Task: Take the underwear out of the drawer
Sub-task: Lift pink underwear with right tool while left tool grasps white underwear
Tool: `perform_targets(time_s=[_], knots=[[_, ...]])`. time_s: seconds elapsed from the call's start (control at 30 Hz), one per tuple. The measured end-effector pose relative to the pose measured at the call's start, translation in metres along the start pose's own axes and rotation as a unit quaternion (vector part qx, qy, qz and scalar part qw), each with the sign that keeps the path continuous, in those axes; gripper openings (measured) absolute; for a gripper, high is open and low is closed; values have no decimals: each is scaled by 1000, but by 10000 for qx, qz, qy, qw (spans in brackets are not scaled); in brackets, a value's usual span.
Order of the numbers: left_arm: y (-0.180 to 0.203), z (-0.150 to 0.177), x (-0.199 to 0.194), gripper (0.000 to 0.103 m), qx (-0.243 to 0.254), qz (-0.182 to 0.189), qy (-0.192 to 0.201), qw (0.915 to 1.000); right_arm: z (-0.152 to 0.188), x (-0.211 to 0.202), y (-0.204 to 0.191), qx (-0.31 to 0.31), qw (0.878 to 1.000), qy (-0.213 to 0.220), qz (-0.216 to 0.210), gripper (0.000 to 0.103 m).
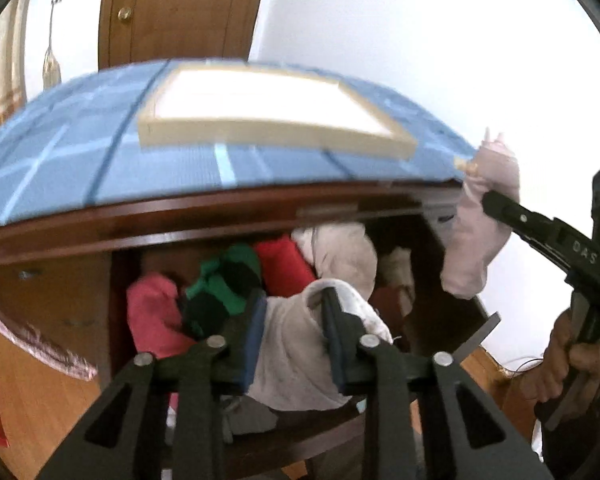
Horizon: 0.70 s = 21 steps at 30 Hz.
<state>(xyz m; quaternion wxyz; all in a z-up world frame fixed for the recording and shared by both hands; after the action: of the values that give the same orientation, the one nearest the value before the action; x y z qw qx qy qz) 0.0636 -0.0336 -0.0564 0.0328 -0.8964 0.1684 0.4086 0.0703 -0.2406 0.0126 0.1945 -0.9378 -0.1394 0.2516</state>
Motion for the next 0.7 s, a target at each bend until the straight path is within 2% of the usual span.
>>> perform_targets(time_s=[0.03,0.07,0.17,0.23,0.3,0.4,0.43,0.47,0.5,0.57,0.6,0.67,0.7], knots=[[-1,-6,-6,11,5,32,107,9999,-7,-1,-5,-55,10000,39,-45,26],[-2,-13,-13,8,-7,73,207,9998,-12,-1,-9,-91,9999,62,-80,26],[-7,-30,-28,8,7,148,437,9989,-28,-3,-21,-152,9995,137,-255,26],[-13,-36,-34,8,122,-34,523,9986,-35,-5,-30,-244,9990,188,-321,26],[-15,-34,-29,8,459,-197,394,9980,-37,-5,-34,-289,9987,217,-364,26],[-10,-20,-15,27,876,-80,63,9961,-33,-4,-37,-278,9986,138,-432,26],[-6,-13,-8,44,1050,81,-140,9943,-30,-3,-36,-284,9987,106,-411,26],[1,-4,-1,62,1313,271,-368,9903,-27,-2,-33,-271,9989,71,-374,26],[5,1,3,67,1517,383,-467,9866,-24,0,-29,-225,9991,30,-351,26],[22,13,13,68,2268,591,-542,9706,-20,1,-19,-104,9995,-35,-292,26],[28,19,21,68,2803,616,-540,9564,-19,1,-14,-59,9997,-57,-240,26],[34,26,33,68,3373,617,-612,9374,-18,1,-6,-2,9998,-93,-166,26],[36,29,42,68,3608,796,-744,9262,-18,0,-3,21,9999,-103,-117,26]])
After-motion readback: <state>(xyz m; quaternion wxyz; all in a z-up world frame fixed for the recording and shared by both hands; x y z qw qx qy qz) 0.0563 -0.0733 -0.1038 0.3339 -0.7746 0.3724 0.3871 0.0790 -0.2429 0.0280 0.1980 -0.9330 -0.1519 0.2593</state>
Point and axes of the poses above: each gripper's, at about its wrist camera, not at the fingertips, and x roughly the way its jaws point, y to its right, z to its underside, the point moved 6 cm from there along x, roughly the way its jaws point, and after that the axes turned 12 degrees about -z, right-handed, at the moved point
